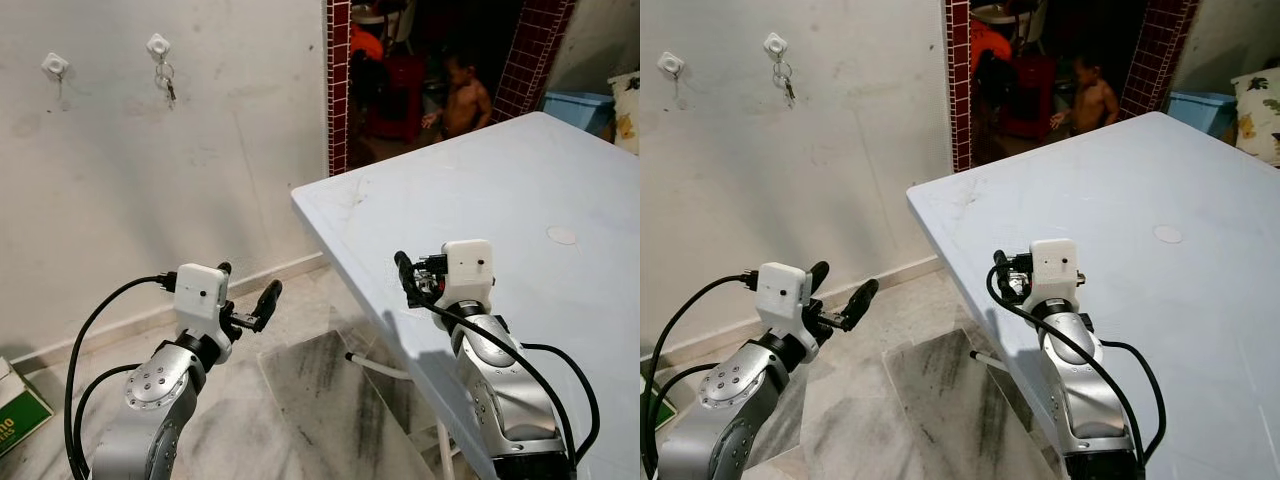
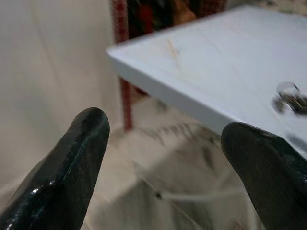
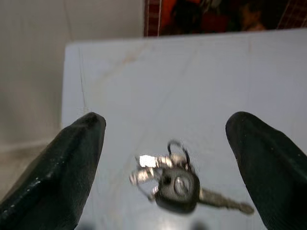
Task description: Hang keys on a hook
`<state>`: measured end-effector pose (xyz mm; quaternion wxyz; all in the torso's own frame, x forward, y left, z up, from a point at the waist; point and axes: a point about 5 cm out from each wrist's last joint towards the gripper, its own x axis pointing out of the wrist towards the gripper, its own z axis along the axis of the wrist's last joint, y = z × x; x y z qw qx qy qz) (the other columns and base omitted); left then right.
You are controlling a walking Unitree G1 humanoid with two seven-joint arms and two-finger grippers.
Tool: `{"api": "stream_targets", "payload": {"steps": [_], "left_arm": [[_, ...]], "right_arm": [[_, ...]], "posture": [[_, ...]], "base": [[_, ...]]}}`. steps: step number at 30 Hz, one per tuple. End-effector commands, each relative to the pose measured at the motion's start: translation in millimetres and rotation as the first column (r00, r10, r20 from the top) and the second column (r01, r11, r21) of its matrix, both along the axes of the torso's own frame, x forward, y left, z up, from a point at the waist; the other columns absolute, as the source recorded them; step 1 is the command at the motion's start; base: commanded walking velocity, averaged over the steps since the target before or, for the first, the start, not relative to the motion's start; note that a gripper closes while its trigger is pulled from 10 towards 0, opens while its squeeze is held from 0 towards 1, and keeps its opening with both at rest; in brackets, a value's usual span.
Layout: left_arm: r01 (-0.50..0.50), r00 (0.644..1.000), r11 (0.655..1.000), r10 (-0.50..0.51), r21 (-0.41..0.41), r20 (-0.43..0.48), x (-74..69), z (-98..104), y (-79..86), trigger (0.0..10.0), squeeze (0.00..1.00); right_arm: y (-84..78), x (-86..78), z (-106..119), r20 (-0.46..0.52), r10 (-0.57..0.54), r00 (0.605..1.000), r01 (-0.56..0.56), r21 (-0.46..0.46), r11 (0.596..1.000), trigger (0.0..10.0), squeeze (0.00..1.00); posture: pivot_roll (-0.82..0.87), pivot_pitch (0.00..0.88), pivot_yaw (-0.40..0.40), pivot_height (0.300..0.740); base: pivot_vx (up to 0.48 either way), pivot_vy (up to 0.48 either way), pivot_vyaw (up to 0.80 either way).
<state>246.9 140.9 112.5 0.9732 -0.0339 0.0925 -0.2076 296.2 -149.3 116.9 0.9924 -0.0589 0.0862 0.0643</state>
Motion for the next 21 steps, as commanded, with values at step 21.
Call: {"api": "stream_targets", "payload": {"steps": [21], "left_arm": [[0.206,0.976,0.978,-0.208,-0.027,-0.061,-11.4,0.7,-17.3,10.0,0.00]], "right_arm": [[3.8,22.5,-2.8,-0.105,0.033,0.994,-0.046,-0.121,0.992,10.0,0.00]], "posture": [[0.04,0.000,0.061,0.740]], "base": [[0.000,0.000,0.00]]}}
